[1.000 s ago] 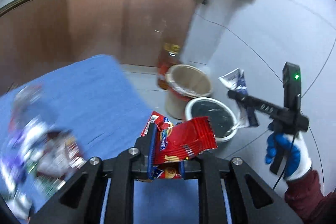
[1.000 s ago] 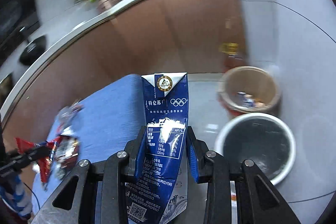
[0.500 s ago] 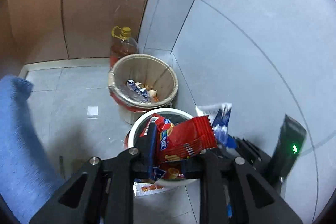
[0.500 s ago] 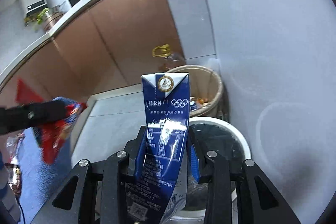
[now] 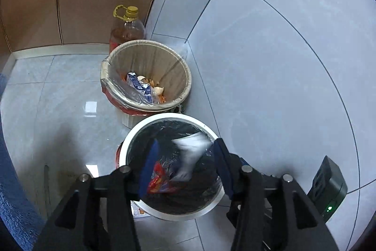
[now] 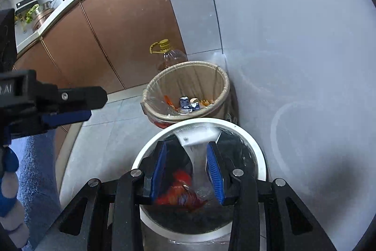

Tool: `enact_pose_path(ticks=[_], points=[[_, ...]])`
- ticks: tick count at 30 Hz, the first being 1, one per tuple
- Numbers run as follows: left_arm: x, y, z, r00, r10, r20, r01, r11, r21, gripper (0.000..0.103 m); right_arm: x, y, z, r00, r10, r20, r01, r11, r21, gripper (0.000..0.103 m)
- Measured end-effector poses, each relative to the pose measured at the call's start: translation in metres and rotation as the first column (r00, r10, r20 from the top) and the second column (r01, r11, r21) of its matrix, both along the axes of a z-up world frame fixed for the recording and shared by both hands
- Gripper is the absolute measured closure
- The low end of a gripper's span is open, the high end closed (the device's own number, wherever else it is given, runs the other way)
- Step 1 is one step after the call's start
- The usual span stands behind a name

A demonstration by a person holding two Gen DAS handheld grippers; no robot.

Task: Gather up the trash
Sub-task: 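Carry both items over the black-lined bin and open both grippers, then move both open grippers back over the table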

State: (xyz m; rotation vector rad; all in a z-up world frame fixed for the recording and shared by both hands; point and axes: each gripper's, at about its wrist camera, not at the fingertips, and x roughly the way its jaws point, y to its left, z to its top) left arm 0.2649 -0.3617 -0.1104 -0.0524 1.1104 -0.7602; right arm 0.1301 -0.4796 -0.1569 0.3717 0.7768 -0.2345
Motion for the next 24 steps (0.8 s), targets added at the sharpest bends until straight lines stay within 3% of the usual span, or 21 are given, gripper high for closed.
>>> enact_pose_path(ticks=[7,12,19,24], points=[[-0.015,0.03,0.026,0.998,0.033,0.047,-0.032,0.999,-0.031,0.056,-0.013,0.01,0.017,1.0,0.005,0.017,-0.005,1.0,-0.002,0.068],[-0.044,0.069,0.073,0.981,0.1,0.165,-0.092,0.994,-0.061,0.056,-0.028,0.032,0.052,0.996,0.038,0.081,-0.035,0.999,-0.028,0.061],[-0.106,0.15,0.14,0.908,0.234,0.349,-0.204,0.971,-0.122,0.055,-0.06,0.084,0.127,0.967,0.131,0.219,-0.116,0.99,-0.081,0.055],[-0.15,0.211,0.172,0.854,0.284,0.436,-0.258,0.959,-0.119,0.043,-0.077,0.133,0.173,0.924,0.245,0.294,-0.218,0.968,-0.124,0.049]])
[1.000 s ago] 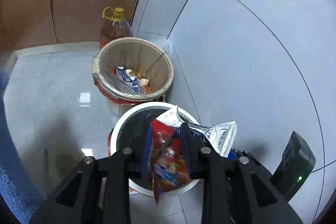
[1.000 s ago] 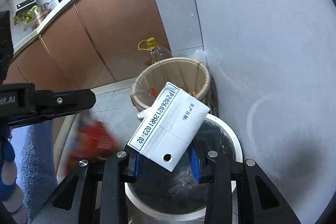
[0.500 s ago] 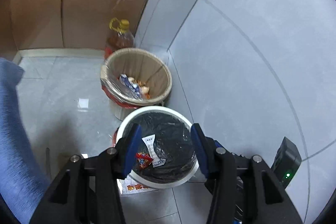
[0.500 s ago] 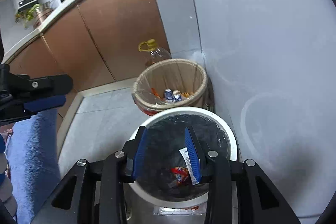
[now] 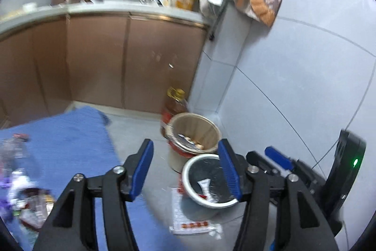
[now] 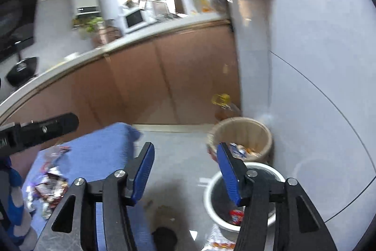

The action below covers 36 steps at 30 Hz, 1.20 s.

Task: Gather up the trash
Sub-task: 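Move both open grippers back over the table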

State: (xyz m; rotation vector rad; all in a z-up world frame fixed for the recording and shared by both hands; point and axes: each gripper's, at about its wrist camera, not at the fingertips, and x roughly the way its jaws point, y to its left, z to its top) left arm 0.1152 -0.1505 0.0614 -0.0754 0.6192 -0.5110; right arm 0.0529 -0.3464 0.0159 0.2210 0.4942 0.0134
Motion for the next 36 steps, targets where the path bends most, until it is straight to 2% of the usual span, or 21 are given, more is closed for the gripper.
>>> enact_pose_path(ticks=[2,7,14,21,26,31,36], points=[[-0.015,0.026,0.007,0.999,0.041,0.029,-0.041,0.999,0.006,0.037,-0.005,0.021,0.013,0.998,0.057,0.023,-0.057,0.998,-0.004,0.049],[-0.052,0.091,0.02,0.99,0.125,0.07,-0.124,0.992,-0.009,0.037,-0.015,0.064,0.033,0.986,0.16,0.052,-0.159,0.987,-0.028,0.048],[-0.095,0.157,0.017,0.965,0.235,0.114,-0.239,0.971,0.02,0.037,-0.03,0.119,0.05,0.957,0.283,0.063,-0.279,0.958,-0.073,0.045],[-0.125,0.243,-0.006,0.942,0.328,0.075,-0.33,0.944,0.009,0.037,-0.039,0.172,0.051,0.922,0.385,0.04,-0.379,0.92,-0.099,0.04],[-0.144,0.309,-0.029,0.898,0.44,0.013,-0.44,0.898,-0.002,0.037,-0.037,0.21,0.036,0.889,0.457,-0.002,-0.455,0.885,-0.097,0.039],[-0.158,0.361,-0.063,0.821,0.565,-0.082,-0.566,0.825,0.016,0.037,-0.033,0.242,0.015,0.851,0.522,-0.049,-0.525,0.846,-0.091,0.039],[-0.165,0.389,-0.096,0.743,0.642,-0.189,-0.652,0.758,0.011,0.037,-0.023,0.266,-0.011,0.804,0.586,-0.1,-0.594,0.801,-0.075,0.039]])
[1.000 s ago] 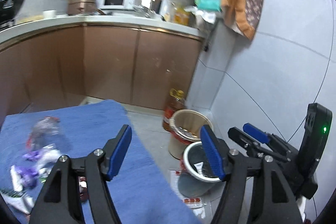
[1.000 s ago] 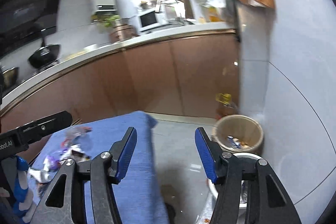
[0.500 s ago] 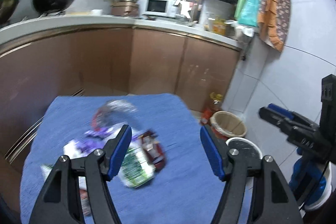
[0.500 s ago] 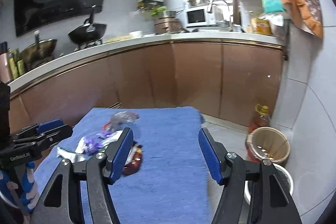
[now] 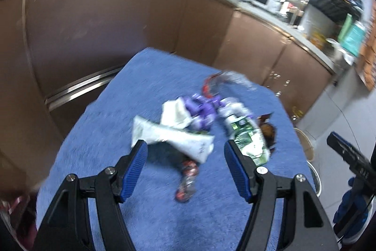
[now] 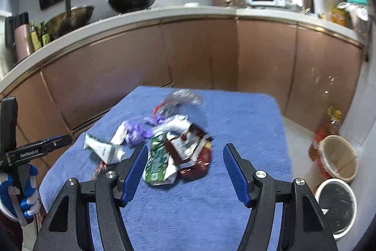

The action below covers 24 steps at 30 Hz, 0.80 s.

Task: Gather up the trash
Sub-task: 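Move both open grippers back over the table, then grasp the brown chocolate wrapper with the right gripper while the left grasps the white tube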

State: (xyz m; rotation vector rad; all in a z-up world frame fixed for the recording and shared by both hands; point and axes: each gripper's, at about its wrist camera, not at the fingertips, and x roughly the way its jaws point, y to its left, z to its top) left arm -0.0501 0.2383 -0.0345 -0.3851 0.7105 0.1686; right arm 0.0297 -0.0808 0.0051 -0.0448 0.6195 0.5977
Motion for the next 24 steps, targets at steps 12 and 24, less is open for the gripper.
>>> enact_pose_path(ticks=[12,24], points=[[0.046,0.024,-0.036,0.961,0.229,-0.158,-0.26,0.941,-0.215,0.037,0.033,0.034,-0.043,0.986,0.15,-0.07,-0.151,0.988,-0.009,0.039],[0.079,0.041,-0.071,0.926,0.281,-0.253,-0.356,0.874,-0.331,0.037,0.078,0.059,-0.071,0.974,0.185,-0.13,-0.188,0.982,-0.008,0.039]])
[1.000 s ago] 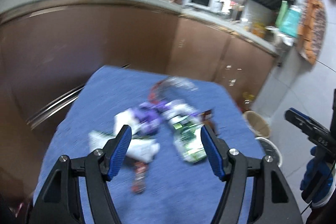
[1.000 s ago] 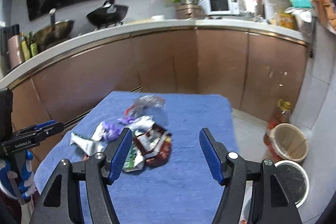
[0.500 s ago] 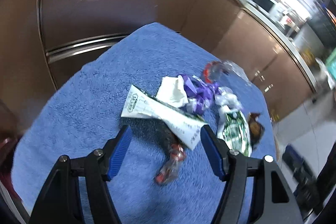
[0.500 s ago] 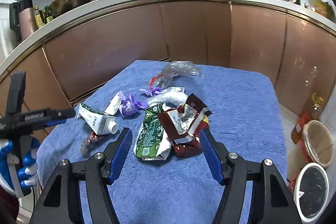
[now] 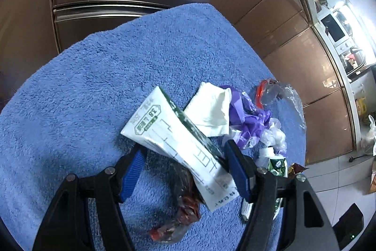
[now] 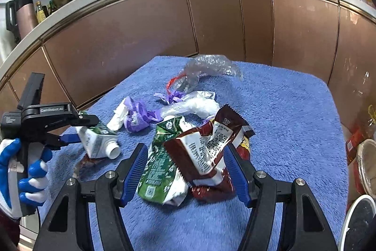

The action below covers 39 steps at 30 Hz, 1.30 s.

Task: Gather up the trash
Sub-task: 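Grasp the brown chocolate wrapper with the right gripper while the left grasps the white tube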

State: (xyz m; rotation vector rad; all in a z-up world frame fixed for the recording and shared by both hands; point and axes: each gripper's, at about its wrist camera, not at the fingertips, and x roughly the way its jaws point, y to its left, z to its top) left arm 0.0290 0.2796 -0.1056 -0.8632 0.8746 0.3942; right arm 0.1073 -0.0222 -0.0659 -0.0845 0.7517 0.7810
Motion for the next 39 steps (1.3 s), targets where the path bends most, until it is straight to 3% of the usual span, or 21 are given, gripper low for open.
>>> enact_pose_path(ticks=[4,10,18,27,33,39], points=[[0.004,0.003,-0.004,1.0,0.001,-0.004,-0.001,1.0,-0.021,0.039,0.01,0.003,-0.008,1.0,-0.007,-0.018,0.007,1.0,-0.025,0.041],[0.004,0.008,-0.007,0.999,-0.005,0.037,0.008,0.996,-0.091,0.058,0.017,-0.022,-0.007,0.998,-0.031,-0.057,0.032,0.999,0.01,0.072],[0.002,0.011,-0.009,0.993,-0.031,0.117,0.049,0.987,-0.154,0.077,0.027,-0.049,-0.015,0.991,-0.073,-0.111,0.076,0.997,0.026,0.077],[-0.009,0.015,0.008,0.972,-0.074,0.224,0.109,0.983,-0.147,0.079,0.022,-0.055,-0.004,0.992,-0.076,-0.101,0.083,0.994,0.065,0.086],[-0.023,0.024,0.023,0.954,-0.077,0.29,0.126,0.98,-0.153,0.079,0.012,-0.062,0.005,0.992,-0.081,-0.098,0.09,0.991,0.097,0.087],[-0.03,0.017,0.041,0.927,-0.139,0.349,0.195,0.972,-0.131,0.079,-0.006,-0.073,0.018,0.992,-0.099,-0.078,0.108,0.987,0.117,0.087]])
